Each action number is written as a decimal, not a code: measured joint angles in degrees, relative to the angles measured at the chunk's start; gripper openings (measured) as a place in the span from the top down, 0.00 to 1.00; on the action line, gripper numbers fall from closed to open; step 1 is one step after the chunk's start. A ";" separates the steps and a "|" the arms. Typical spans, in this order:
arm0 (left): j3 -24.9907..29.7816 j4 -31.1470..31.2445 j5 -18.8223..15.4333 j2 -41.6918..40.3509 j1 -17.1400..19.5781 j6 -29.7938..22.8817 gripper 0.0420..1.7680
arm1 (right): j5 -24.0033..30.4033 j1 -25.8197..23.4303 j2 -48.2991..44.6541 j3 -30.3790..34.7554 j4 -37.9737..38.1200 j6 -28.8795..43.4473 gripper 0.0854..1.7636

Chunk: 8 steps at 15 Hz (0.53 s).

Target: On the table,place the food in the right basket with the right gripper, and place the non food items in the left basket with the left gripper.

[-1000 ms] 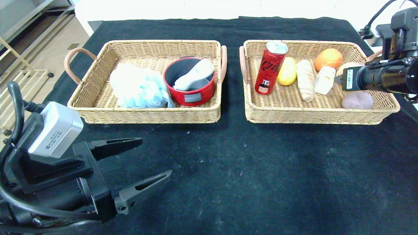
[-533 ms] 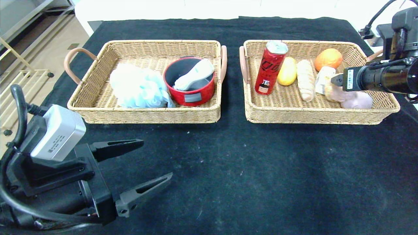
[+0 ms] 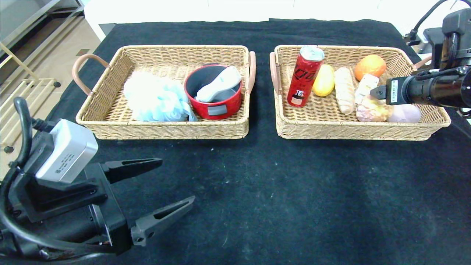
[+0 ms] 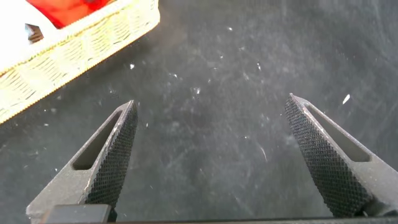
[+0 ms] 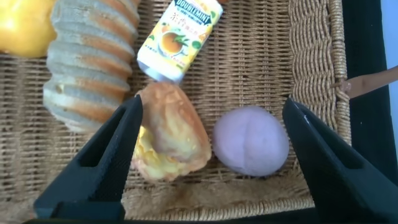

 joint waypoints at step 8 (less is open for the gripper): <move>-1.13 0.02 0.50 0.24 0.05 0.11 0.03 | 0.17 6.73 -15.38 19.30 -0.02 0.35 0.05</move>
